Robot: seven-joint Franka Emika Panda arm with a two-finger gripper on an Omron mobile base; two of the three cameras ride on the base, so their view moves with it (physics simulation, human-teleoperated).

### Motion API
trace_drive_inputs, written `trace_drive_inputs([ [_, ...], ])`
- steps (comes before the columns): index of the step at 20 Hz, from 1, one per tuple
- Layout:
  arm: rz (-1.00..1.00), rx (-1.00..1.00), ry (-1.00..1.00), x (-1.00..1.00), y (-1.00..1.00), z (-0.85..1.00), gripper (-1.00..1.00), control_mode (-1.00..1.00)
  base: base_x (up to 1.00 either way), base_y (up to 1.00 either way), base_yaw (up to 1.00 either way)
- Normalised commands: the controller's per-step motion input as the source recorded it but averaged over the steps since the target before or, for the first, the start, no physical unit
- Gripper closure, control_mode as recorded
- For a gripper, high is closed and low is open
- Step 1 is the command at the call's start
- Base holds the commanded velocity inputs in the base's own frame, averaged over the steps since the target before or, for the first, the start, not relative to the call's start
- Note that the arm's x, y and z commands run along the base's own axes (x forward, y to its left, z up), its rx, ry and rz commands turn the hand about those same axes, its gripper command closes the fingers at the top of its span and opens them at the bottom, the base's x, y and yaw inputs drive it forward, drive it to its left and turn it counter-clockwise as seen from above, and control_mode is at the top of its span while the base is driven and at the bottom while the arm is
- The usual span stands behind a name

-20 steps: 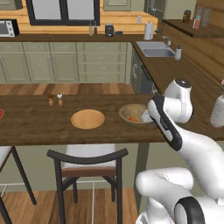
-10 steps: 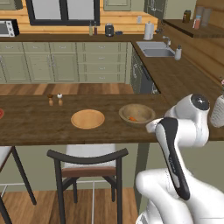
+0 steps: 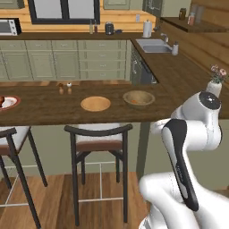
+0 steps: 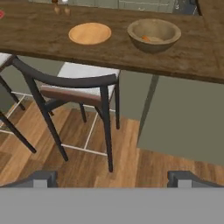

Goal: Pick the chicken drumstick and carrot from their plates and place them in the bowl. Then put the bowl in the fridge.

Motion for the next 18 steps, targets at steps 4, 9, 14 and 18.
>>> trace_drive_inputs([
  [4,0.0,0.0,0.0,0.0,0.0,0.0,-1.0,1.0,-0.27,1.0,-0.1],
  [9,0.0,0.0,0.0,0.0,0.0,0.0,-1.0,1.0,-0.06,1.0,-0.13],
  [14,0.0,0.0,0.0,0.0,0.0,0.0,-1.0,1.0,0.0,1.0,-0.13],
  [18,0.0,0.0,0.0,0.0,0.0,0.0,-1.0,1.0,0.0,1.0,-0.13],
])
